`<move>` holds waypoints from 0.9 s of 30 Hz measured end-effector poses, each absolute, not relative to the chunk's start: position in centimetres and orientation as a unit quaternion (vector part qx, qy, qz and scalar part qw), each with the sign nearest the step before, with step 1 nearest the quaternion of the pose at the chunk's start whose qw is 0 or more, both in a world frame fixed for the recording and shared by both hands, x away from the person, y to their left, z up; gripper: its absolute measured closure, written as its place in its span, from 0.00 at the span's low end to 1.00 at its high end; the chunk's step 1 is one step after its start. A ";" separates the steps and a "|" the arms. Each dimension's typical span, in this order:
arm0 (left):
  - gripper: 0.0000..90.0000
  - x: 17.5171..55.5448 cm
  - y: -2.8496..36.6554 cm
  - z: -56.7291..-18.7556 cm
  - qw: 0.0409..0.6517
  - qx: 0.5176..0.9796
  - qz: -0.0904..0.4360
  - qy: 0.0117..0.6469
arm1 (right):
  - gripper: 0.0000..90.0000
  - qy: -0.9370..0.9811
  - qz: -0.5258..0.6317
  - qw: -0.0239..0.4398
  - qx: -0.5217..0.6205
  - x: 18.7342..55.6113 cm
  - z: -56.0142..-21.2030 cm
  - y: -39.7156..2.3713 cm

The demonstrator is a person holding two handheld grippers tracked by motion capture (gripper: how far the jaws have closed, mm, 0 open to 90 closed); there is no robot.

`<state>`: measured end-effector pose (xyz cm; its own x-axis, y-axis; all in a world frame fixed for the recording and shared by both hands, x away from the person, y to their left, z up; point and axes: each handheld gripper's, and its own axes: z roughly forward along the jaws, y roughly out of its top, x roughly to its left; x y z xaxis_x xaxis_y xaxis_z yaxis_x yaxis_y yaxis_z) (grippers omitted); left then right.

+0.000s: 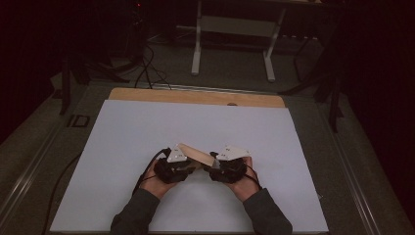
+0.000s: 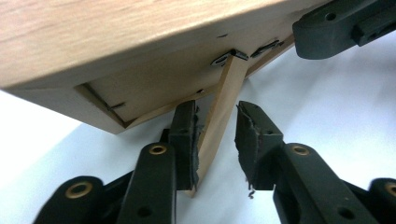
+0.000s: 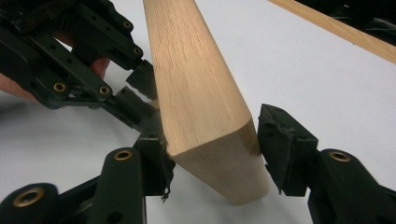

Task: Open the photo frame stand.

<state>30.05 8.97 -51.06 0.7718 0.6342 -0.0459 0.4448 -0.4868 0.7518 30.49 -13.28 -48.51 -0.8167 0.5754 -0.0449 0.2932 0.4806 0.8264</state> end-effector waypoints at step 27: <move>0.59 29.3 11.5 -50.7 0.434 0.821 0.130 0.349 | 0.29 0.841 0.452 0.131 0.266 30.8 -48.9 -14.1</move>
<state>29.34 11.55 -50.70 0.7230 0.6850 -0.0892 0.4594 -0.3803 0.8027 30.79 -14.11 -48.93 -0.8248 0.5651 0.0202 0.3286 0.4499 0.8305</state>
